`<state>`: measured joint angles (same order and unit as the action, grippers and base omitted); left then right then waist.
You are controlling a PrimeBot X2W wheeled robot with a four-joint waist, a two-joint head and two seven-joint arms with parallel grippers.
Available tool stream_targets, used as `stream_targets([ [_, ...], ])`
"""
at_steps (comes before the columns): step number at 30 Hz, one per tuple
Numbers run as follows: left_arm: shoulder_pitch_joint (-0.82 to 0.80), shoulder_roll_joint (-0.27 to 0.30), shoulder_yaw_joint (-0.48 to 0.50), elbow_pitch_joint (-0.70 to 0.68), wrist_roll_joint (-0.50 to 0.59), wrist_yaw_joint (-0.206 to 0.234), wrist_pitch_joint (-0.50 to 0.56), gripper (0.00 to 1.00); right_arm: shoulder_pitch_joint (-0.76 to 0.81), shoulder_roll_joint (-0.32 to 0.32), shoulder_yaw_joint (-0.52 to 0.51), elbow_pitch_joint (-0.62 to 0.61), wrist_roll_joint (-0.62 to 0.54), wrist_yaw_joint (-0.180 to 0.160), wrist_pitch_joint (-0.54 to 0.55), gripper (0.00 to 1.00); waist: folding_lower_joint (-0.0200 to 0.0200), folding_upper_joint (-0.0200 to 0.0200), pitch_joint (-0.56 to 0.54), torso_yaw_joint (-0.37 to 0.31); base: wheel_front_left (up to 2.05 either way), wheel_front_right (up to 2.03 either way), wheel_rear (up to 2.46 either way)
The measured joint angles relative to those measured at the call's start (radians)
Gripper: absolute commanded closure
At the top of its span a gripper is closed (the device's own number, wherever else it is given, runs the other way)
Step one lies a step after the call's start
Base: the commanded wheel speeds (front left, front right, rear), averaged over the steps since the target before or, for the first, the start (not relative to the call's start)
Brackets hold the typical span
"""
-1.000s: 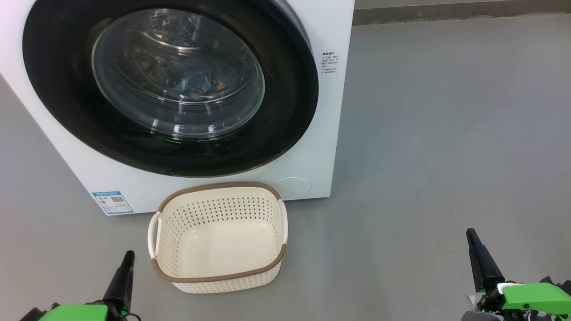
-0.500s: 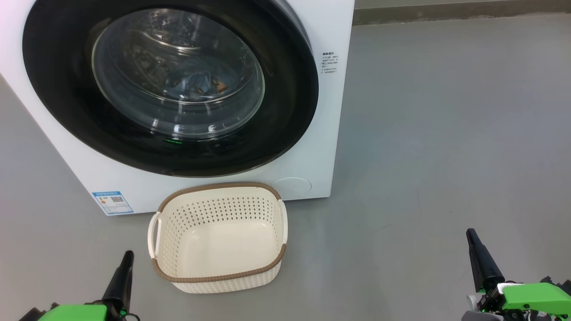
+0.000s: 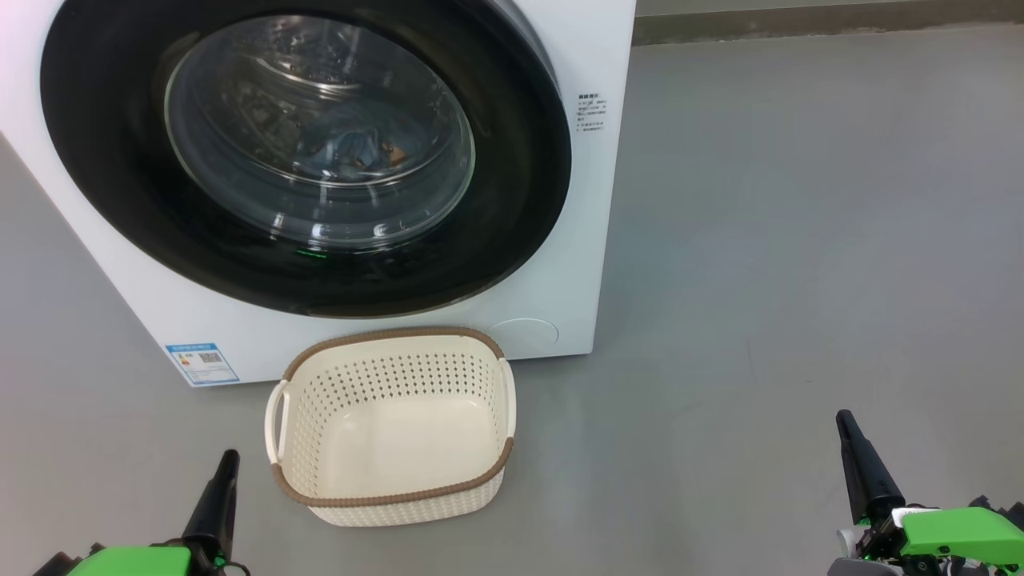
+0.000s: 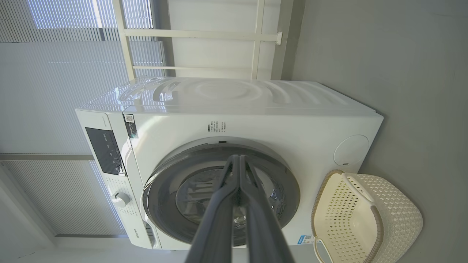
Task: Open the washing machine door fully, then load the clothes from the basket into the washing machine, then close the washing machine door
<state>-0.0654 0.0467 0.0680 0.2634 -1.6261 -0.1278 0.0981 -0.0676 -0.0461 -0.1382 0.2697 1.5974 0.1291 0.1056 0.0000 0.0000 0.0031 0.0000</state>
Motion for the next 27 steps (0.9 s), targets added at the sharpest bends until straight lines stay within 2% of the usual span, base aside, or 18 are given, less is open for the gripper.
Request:
stream_targets([
  [27,0.0,-0.002,0.003,0.0,0.001,0.0,0.003,1.0,0.0,0.0,0.0,0.0,0.0,0.0,0.0,1.0,0.0,0.0,0.0,0.0,0.0,0.0,0.0],
])
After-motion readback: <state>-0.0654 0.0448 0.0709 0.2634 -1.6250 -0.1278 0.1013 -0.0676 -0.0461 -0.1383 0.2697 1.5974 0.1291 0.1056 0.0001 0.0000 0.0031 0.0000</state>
